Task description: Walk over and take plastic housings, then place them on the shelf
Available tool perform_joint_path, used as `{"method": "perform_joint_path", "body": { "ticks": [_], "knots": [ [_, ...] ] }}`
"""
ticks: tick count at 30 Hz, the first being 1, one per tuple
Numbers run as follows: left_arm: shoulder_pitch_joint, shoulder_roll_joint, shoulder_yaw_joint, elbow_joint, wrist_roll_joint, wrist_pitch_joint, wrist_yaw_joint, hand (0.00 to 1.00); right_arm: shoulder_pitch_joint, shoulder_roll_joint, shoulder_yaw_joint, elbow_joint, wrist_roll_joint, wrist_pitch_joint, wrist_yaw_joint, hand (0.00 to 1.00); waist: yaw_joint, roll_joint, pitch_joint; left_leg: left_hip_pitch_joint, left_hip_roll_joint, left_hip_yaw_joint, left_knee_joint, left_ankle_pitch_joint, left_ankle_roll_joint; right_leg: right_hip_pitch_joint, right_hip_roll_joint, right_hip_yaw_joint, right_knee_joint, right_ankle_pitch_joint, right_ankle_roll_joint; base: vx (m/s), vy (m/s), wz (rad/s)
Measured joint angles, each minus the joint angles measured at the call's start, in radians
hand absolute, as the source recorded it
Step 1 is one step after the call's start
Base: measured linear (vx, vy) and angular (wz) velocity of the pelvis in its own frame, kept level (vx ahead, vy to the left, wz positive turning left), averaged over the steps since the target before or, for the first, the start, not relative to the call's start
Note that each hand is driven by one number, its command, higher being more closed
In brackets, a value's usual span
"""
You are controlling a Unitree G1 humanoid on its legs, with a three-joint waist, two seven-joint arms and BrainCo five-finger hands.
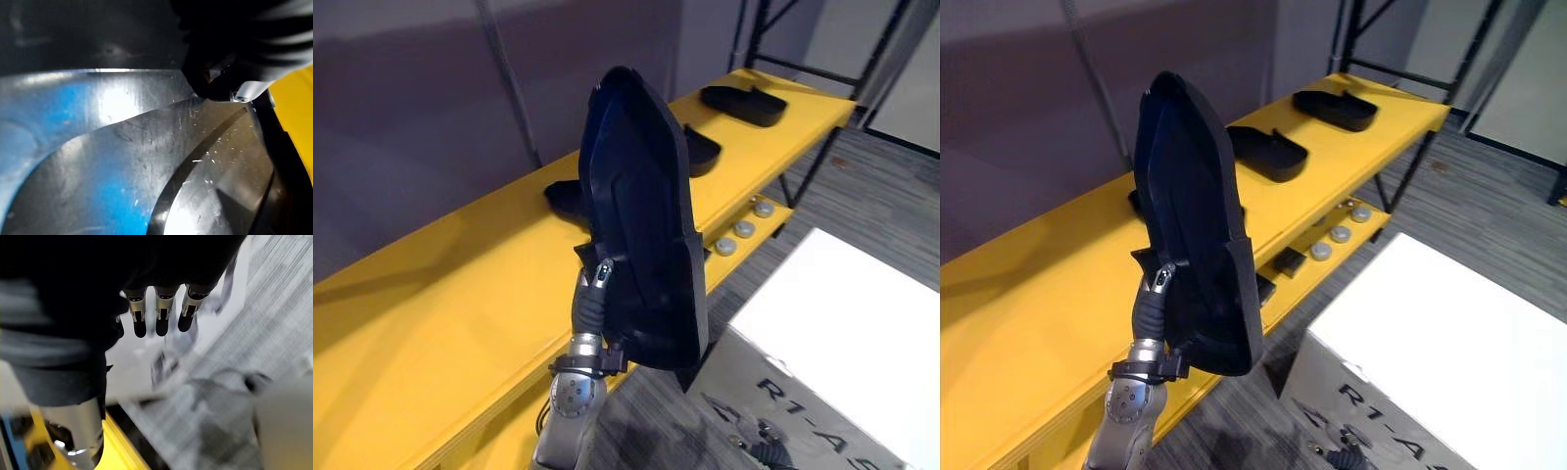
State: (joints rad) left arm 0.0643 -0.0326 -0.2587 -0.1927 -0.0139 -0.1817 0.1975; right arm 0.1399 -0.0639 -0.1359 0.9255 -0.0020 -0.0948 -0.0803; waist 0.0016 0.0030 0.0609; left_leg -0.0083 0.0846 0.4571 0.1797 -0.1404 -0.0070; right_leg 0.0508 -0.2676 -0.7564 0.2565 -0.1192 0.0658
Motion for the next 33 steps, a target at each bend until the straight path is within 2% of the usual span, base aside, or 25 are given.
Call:
{"method": "perform_joint_path", "body": {
  "ticks": [2,3,4,5,6,7,8,9,10,11,12,13,14,15,16,18,24,26,27,28,29,30,31,32,33],
  "knots": [
    [0.0,0.0,-0.003,0.006,0.015,0.002,0.01,1.0,-0.004,-0.002,-0.001,0.003,-0.007,0.003,0.0,0.0,-0.005,-0.002,0.001,0.017,-0.046,-0.037,-0.001,-0.014,0.023,0.003,-0.077,0.01,0.109,-0.005,0.006,0.15,0.344,0.8],
    [0.0,0.003,-0.003,0.005,0.037,0.002,0.015,1.0,-0.002,-0.002,-0.002,0.0,-0.007,0.006,0.0,0.0,-0.013,-0.004,0.003,0.037,-0.07,-0.08,-0.003,-0.025,0.042,-0.017,-0.132,0.069,0.244,-0.001,-0.004,0.14,0.28,0.83],
    [-0.001,0.004,-0.003,0.005,0.04,0.002,0.015,1.0,-0.002,-0.002,-0.002,-0.003,-0.007,0.006,0.001,0.0,-0.015,-0.003,0.003,0.043,-0.074,-0.097,-0.003,-0.032,0.053,-0.035,-0.145,0.116,0.299,0.005,-0.029,0.13,0.201,0.9],
    [-0.001,0.011,-0.003,0.005,0.05,0.001,0.018,1.0,-0.004,0.0,0.001,-0.006,-0.008,0.005,0.002,0.0,-0.023,0.002,0.006,0.049,-0.074,-0.132,-0.004,-0.038,0.061,-0.087,-0.125,0.243,0.37,-0.043,-0.03,0.11,0.064,1.01],
    [-0.003,0.014,-0.002,0.005,0.065,0.001,0.033,1.0,-0.006,0.001,-0.001,-0.016,-0.007,0.005,0.005,0.0,-0.033,-0.005,0.008,0.049,-0.074,-0.188,-0.006,-0.039,0.062,-0.148,-0.039,0.433,0.408,-0.125,-0.028,0.11,0.002,0.98],
    [-0.003,0.014,-0.001,0.005,0.068,0.001,0.037,1.0,-0.007,0.0,-0.001,-0.017,-0.007,0.005,0.004,0.0,-0.035,-0.007,0.009,0.049,-0.074,-0.198,-0.006,-0.039,0.062,-0.16,-0.02,0.472,0.41,-0.135,-0.026,0.12,-0.096,1.0],
    [-0.003,0.015,-0.001,0.005,0.083,0.002,0.043,1.0,-0.006,0.001,-0.001,-0.028,-0.006,0.005,0.005,0.0,-0.032,-0.011,0.017,0.059,-0.077,-0.23,-0.006,-0.039,0.061,-0.196,0.051,0.592,0.415,-0.167,-0.023,0.13,-0.159,0.84],
    [-0.003,0.015,-0.003,0.005,0.1,0.003,0.048,1.0,0.007,0.005,-0.001,-0.061,-0.004,0.005,0.005,0.0,-0.036,-0.013,0.025,0.068,-0.077,-0.272,0.0,-0.042,0.057,-0.241,0.131,0.718,0.408,-0.183,-0.018,0.13,-0.179,0.79],
    [-0.003,0.015,-0.004,0.005,0.103,0.003,0.049,1.0,0.009,0.006,-0.001,-0.065,-0.003,0.005,0.004,0.0,-0.037,-0.013,0.025,0.067,-0.077,-0.277,0.003,-0.042,0.056,-0.245,0.139,0.73,0.404,-0.184,-0.016,0.1,-0.176,1.0],
    [-0.003,0.014,-0.01,0.001,0.119,0.003,0.053,1.0,0.027,0.01,-0.001,-0.097,0.0,0.005,0.004,0.0,-0.044,-0.022,0.023,0.052,-0.083,-0.321,0.036,-0.051,0.04,-0.256,0.184,0.818,0.333,-0.177,-0.007,0.08,-0.218,1.09],
    [-0.002,0.016,-0.015,-0.011,0.132,0.001,0.053,1.0,0.046,0.023,0.0,-0.102,0.007,0.005,0.003,0.0,-0.045,-0.057,0.021,0.037,-0.107,-0.355,0.073,-0.073,0.013,-0.253,0.171,0.849,0.247,-0.126,0.007,0.09,-0.232,1.22],
    [0.002,0.006,-0.015,-0.011,0.138,0.0,0.052,1.0,0.051,0.029,-0.005,-0.102,0.017,0.005,0.003,0.0,-0.041,-0.057,0.021,0.034,-0.099,-0.367,0.086,-0.09,0.007,-0.24,0.173,0.836,0.246,-0.144,0.003,0.09,-0.232,0.89],
    [0.024,-0.007,-0.018,-0.017,0.141,0.001,0.052,1.0,0.06,0.021,-0.005,-0.11,0.019,0.006,0.0,0.0,-0.026,-0.036,0.01,0.02,-0.068,-0.375,0.113,-0.099,-0.008,-0.218,0.189,0.802,0.218,-0.138,-0.006,0.09,-0.207,0.6],
    [0.047,-0.011,-0.022,-0.034,0.148,0.001,0.052,1.0,0.075,0.021,-0.001,-0.127,0.019,0.006,0.0,0.0,-0.013,-0.027,0.002,0.022,-0.045,-0.374,0.113,-0.102,-0.014,-0.193,0.201,0.772,0.193,-0.134,-0.012,0.08,-0.19,0.52],
    [0.055,-0.011,-0.022,-0.042,0.153,0.0,0.052,1.0,0.08,0.023,0.0,-0.132,0.019,0.005,0.0,0.0,-0.011,-0.026,0.0,0.024,-0.037,-0.373,0.108,-0.101,-0.015,-0.185,0.207,0.762,0.185,-0.133,-0.014,0.07,-0.203,0.44],
    [0.085,-0.011,-0.023,-0.068,0.155,-0.002,0.046,1.0,0.094,0.028,0.001,-0.133,0.019,0.005,0.0,0.0,0.014,-0.024,-0.013,0.03,-0.021,-0.372,0.072,-0.084,-0.039,-0.17,0.214,0.732,0.156,-0.125,-0.027,0.03,-0.121,0.32],
    [0.162,-0.01,0.033,-0.074,0.154,-0.002,0.041,1.0,0.098,0.045,0.038,-0.133,0.013,0.005,-0.003,0.0,0.021,-0.027,-0.033,0.022,-0.013,-0.372,0.053,-0.049,-0.054,-0.124,0.214,0.692,0.067,-0.081,-0.036,0.01,-0.003,0.18],
    [0.173,-0.01,0.06,-0.076,0.154,-0.001,0.04,1.0,0.089,0.047,0.053,-0.13,0.004,0.005,-0.004,0.0,0.031,-0.038,-0.032,-0.01,-0.011,-0.337,0.08,-0.036,-0.068,-0.123,0.205,0.688,0.031,-0.056,-0.035,-0.08,0.065,0.09],
    [0.173,-0.012,0.082,-0.078,0.152,-0.001,0.043,1.0,0.068,0.049,0.063,-0.128,-0.003,0.006,-0.009,0.0,0.031,-0.054,-0.02,-0.059,0.015,-0.266,0.169,-0.06,-0.066,-0.127,0.19,0.682,0.017,-0.039,-0.043,-0.12,0.079,0.1],
    [0.174,-0.01,0.089,-0.078,0.152,-0.001,0.048,1.0,0.06,0.048,0.066,-0.12,-0.007,0.006,-0.013,0.0,0.031,-0.053,-0.02,-0.08,0.067,-0.2,0.228,-0.075,-0.057,-0.135,0.187,0.68,0.019,-0.039,-0.043,-0.13,0.071,0.08],
    [0.176,-0.009,0.093,-0.078,0.152,0.0,0.05,1.0,0.059,0.044,0.066,-0.115,-0.01,0.006,-0.016,0.0,0.03,-0.056,-0.019,-0.085,0.091,-0.179,0.249,-0.078,-0.056,-0.138,0.184,0.678,0.02,-0.039,-0.043,-0.11,0.08,0.12],
    [0.181,-0.004,0.095,-0.078,0.147,-0.001,0.056,1.0,0.044,0.03,0.067,-0.094,-0.022,0.006,-0.02,0.0,0.023,-0.056,-0.021,-0.091,0.154,-0.153,0.289,-0.078,-0.055,-0.137,0.161,0.667,0.013,-0.035,-0.035,-0.1,0.119,0.19],
    [0.181,-0.004,0.091,-0.078,0.144,-0.001,0.057,1.0,0.038,0.022,0.067,-0.081,-0.024,0.007,-0.022,0.0,0.016,-0.056,-0.022,-0.089,0.173,-0.155,0.283,-0.077,-0.055,-0.138,0.15,0.664,0.006,-0.033,-0.03,-0.08,0.288,0.33],
    [0.18,-0.006,0.084,-0.076,0.142,-0.003,0.061,1.0,0.03,0.008,0.067,-0.061,-0.027,0.007,-0.024,0.0,0.011,-0.048,-0.027,-0.081,0.196,-0.16,0.235,-0.071,-0.055,-0.143,0.13,0.658,-0.01,-0.025,-0.008,-0.03,0.309,0.35],
    [0.177,-0.007,0.075,-0.067,0.132,-0.003,0.065,1.0,0.026,-0.01,0.067,-0.039,-0.03,0.008,-0.024,0.0,0.009,-0.027,-0.04,-0.068,0.208,-0.18,0.15,-0.049,-0.06,-0.151,0.117,0.647,-0.028,-0.007,0.023,0.0,0.445,0.36]
  ]
}}
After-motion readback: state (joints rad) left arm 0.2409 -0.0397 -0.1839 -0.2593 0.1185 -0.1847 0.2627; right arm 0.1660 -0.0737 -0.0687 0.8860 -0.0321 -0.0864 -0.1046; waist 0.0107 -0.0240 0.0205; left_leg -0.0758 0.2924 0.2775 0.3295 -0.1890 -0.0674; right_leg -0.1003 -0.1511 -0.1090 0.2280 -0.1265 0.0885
